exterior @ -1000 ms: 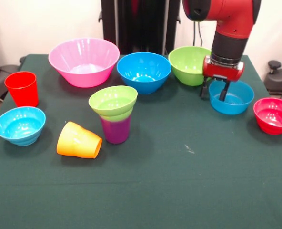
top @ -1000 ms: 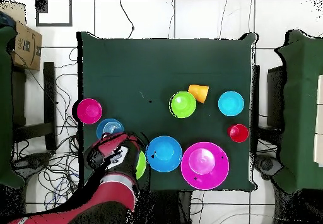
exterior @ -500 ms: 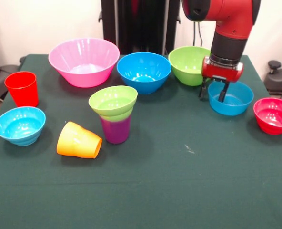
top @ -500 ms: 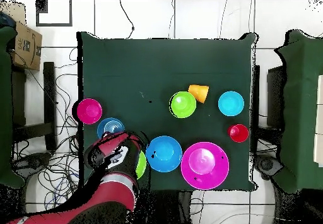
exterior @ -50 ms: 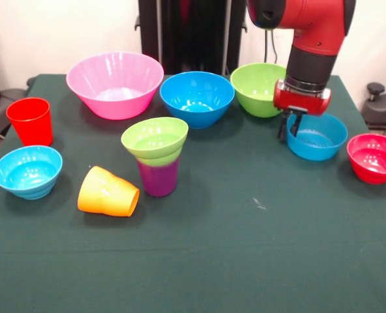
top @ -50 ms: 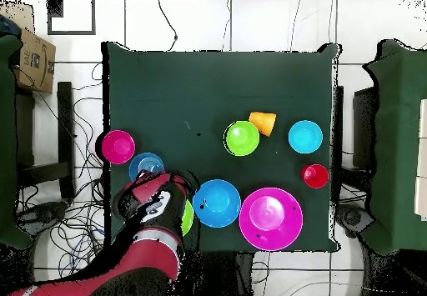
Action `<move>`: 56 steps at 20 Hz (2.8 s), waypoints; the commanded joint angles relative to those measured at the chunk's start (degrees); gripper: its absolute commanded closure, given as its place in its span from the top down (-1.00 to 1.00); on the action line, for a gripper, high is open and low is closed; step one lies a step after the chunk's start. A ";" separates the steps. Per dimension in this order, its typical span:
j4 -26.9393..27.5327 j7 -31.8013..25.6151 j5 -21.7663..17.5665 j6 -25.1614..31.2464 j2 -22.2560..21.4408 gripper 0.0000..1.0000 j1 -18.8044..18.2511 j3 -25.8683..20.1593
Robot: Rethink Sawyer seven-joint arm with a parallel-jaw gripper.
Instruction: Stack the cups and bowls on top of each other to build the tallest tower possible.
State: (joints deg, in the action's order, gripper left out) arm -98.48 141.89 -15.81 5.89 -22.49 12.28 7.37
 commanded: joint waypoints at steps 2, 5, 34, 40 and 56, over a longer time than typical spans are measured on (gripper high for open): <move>4.98 2.55 0.93 2.90 4.93 -1.00 -0.17 -1.37; 4.68 3.26 0.61 1.04 4.87 -1.00 0.23 -0.19; -8.08 -25.62 3.95 35.85 -36.01 -1.00 -38.74 -27.13; -9.92 -27.71 -1.91 28.19 -31.06 -1.00 -44.62 -29.62; -14.67 -22.25 -17.24 15.02 -24.66 -1.00 -51.78 -30.72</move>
State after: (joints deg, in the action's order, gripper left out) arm -107.37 128.79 -26.35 24.52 -50.70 -39.41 -19.21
